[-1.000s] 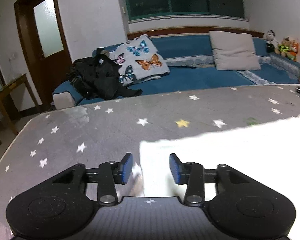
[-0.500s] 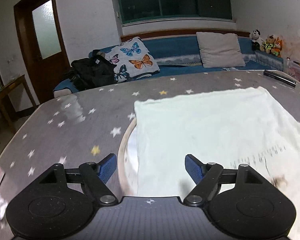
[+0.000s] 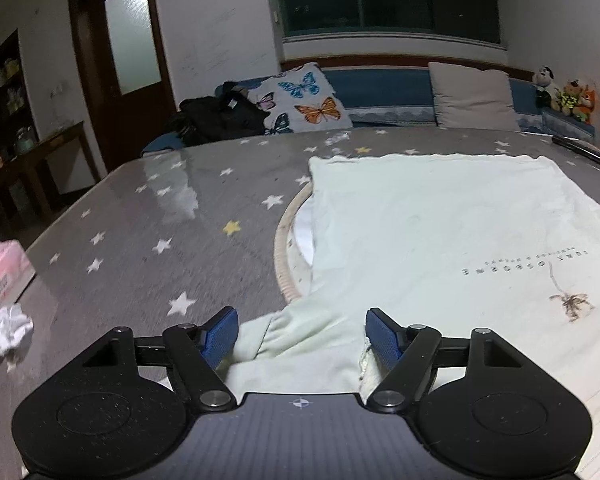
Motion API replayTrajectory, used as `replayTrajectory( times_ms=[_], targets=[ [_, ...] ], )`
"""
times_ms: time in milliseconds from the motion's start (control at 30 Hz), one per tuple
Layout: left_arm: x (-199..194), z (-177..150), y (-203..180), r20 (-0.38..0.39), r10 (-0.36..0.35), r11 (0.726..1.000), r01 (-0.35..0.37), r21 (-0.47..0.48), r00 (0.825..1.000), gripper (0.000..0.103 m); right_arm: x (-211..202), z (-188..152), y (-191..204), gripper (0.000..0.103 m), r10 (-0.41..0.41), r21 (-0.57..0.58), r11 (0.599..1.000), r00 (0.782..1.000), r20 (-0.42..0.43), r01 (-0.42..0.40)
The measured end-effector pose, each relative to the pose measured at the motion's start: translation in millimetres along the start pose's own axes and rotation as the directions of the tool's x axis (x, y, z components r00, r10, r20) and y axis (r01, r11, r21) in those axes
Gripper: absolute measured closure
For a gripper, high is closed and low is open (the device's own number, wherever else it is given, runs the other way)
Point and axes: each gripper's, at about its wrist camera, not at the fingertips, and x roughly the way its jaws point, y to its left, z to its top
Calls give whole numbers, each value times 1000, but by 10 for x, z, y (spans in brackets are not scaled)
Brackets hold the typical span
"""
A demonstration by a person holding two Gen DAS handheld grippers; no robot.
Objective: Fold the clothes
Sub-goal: 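Lower the shirt flat onto the table and open both grippers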
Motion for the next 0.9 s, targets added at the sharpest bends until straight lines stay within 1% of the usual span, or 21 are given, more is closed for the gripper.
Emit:
replayTrajectory(
  times_ms=[67, 200, 267, 400, 467, 500, 567, 600, 767, 900],
  targets=[
    [10, -43, 10, -3, -2, 1000, 2, -11, 1000, 31, -94, -58, -9, 96, -27, 17, 999, 999, 25, 27],
    [7, -70, -14, 8, 12, 1000, -12, -7, 1000, 31, -90, -164, -53, 93, -48, 45, 998, 999, 19, 47],
    [1, -68, -6, 6, 12, 1000, -12, -17, 1000, 31, -106, -133, -81, 89, -57, 71, 996, 998, 19, 55],
    [-54, -41, 7, 20, 9, 1000, -8, -28, 1000, 31, -199, -60, -19, 89, -76, 72, 995, 995, 68, 71],
    [-82, -9, 3, 32, 3, 999, -2, -33, 999, 31, -232, 7, 108, 88, -55, 29, 998, 992, 110, 53],
    [-96, 8, 1, 39, 0, 999, 1, -35, 999, 31, -227, 31, 150, 88, -36, 14, 999, 992, 118, 35],
    [-95, 34, -10, 45, -4, 999, 5, -35, 999, 31, -131, 90, 282, 88, 34, -17, 999, 994, 104, -32],
    [-82, 40, -10, 43, -3, 999, 5, -35, 999, 31, -65, 100, 319, 89, 47, -24, 999, 995, 91, -45],
    [11, 26, 49, 12, 14, 999, -14, -49, 1000, 31, 275, 136, 474, 89, 92, -45, 995, 995, 26, -91],
    [57, -24, 145, -13, 37, 997, -38, -69, 999, 31, 298, 118, 362, 89, 71, -15, 997, 997, 26, -71]
  ],
)
